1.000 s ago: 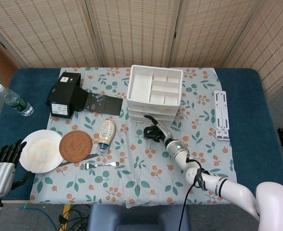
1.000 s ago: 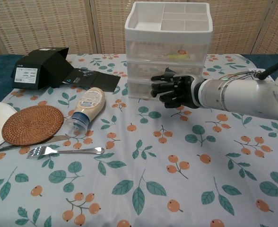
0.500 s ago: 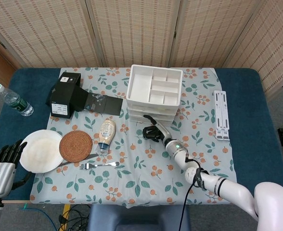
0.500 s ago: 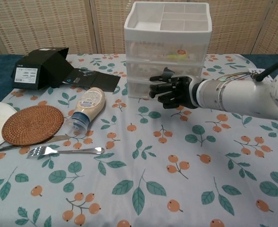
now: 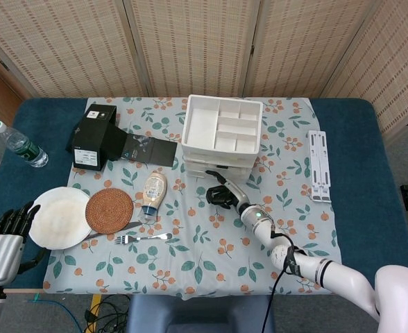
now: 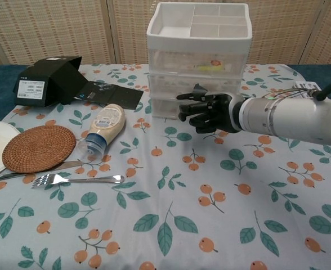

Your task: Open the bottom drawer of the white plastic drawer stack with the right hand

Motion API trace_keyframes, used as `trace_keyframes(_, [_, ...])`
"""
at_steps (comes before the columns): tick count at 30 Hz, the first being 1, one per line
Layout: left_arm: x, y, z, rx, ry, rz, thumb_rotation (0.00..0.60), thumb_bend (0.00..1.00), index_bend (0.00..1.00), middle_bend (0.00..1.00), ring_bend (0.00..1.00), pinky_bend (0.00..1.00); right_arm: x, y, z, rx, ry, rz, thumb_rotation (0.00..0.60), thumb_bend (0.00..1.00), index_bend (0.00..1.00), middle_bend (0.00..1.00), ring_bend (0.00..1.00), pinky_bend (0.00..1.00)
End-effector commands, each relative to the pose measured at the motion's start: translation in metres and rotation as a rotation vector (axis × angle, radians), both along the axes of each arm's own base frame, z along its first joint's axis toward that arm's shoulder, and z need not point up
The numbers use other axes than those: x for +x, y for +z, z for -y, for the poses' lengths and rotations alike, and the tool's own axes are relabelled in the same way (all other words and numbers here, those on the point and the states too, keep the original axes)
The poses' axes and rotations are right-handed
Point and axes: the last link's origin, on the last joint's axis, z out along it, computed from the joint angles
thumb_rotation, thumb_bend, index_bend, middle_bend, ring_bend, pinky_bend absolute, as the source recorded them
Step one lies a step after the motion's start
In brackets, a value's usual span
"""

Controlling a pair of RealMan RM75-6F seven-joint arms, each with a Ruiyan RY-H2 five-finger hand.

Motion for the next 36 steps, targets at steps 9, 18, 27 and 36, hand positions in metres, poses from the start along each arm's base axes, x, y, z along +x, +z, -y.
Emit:
trace_keyframes(9, [0.001,-0.002,-0.001,-0.005,-0.004,-0.001,0.6,0.25,0.06,0.07,0.11,0.09,-0.009,0.002,-0.015,0.017,0.017,-0.013,0.6,0.58,0.08,0.68,0.89,0.96])
trace_keyframes(18, [0.001,-0.001,0.0,-0.004,-0.005,0.0,0.6,0.25,0.06,0.07,0.11,0.09,-0.015,0.005,-0.022,0.031,0.022,-0.017,0.6,0.58,0.08,0.66,0.89,0.96])
trace_keyframes(27, [0.0,-0.001,-0.001,-0.003,-0.009,0.002,0.6,0.25,0.06,0.07,0.11,0.09,-0.02,0.029,-0.051,0.072,0.109,-0.059,0.6,0.58,0.08,0.64,0.89,0.96])
trace_keyframes(36, [0.003,-0.004,-0.003,-0.01,-0.023,0.007,0.6,0.25,0.06,0.07,0.11,0.09,-0.022,0.075,-0.06,-0.123,0.306,-0.244,0.6,0.58,0.08,0.64,0.89,0.97])
